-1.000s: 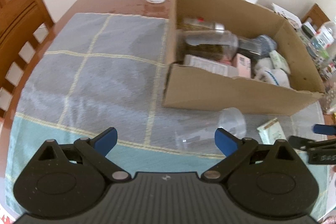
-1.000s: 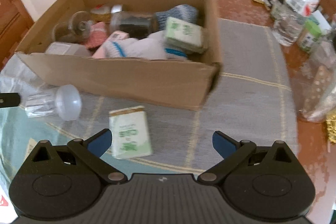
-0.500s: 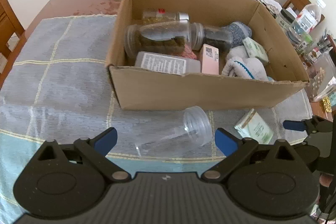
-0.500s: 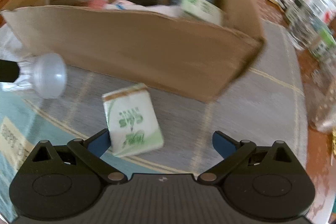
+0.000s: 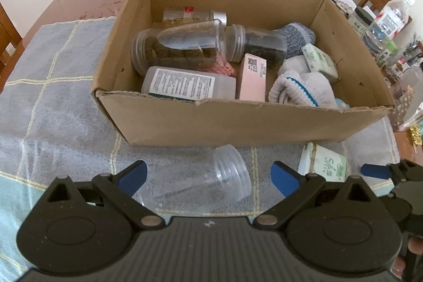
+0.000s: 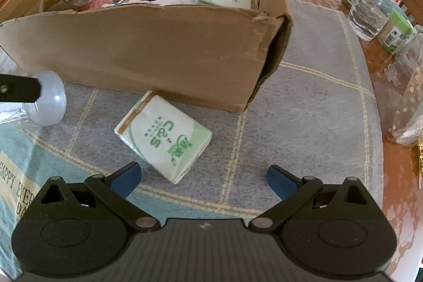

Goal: Organize objects
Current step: 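Grasp the second C&S tissue pack with right tool while left tool grasps the clear plastic cup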

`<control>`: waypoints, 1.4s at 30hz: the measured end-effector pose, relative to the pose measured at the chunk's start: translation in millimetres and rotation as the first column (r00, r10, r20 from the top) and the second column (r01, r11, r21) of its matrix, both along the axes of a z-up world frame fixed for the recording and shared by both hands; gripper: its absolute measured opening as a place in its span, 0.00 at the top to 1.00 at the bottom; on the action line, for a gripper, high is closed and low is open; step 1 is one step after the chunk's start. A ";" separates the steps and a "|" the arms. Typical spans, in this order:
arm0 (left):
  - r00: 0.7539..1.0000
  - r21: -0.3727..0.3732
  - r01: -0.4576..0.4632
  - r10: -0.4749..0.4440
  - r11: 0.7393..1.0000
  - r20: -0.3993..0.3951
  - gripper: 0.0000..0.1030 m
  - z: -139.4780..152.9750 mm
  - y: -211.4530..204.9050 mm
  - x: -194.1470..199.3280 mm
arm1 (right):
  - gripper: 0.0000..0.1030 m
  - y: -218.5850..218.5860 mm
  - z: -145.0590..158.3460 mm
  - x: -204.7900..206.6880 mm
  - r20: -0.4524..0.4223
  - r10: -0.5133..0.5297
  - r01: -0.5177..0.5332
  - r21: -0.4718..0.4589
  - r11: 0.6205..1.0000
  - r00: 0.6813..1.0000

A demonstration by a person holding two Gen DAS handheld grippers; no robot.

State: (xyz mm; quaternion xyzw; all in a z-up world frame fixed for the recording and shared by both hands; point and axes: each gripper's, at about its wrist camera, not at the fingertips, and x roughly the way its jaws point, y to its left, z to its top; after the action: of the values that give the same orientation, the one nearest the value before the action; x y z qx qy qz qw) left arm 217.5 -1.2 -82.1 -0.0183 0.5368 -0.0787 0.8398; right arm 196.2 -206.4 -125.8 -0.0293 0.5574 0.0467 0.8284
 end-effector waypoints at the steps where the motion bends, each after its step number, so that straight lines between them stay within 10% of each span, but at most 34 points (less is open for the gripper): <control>1: 1.000 0.006 -0.003 0.003 1.000 0.000 0.03 -1.2 -0.5 0.4 | 0.00 1.5 0.2 -0.4 -0.001 0.004 -0.004 0.002 1.000 1.000; 24: 0.999 0.080 -0.044 0.046 0.996 -0.018 0.03 -30.2 42.2 -20.4 | 0.00 24.9 6.3 15.4 -0.009 0.018 -0.017 0.123 0.992 1.000; 42: 0.999 0.049 -0.046 0.047 0.998 -0.012 0.03 -36.2 46.6 -9.1 | 0.08 36.5 5.5 24.5 0.061 0.002 -0.005 0.050 0.999 0.998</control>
State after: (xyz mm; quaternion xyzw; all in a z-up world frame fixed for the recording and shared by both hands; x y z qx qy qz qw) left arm 208.4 45.4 -118.3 -0.0110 0.5436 -0.0458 0.8380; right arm 220.7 -169.9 -120.3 -0.0110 0.5307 0.0612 0.8453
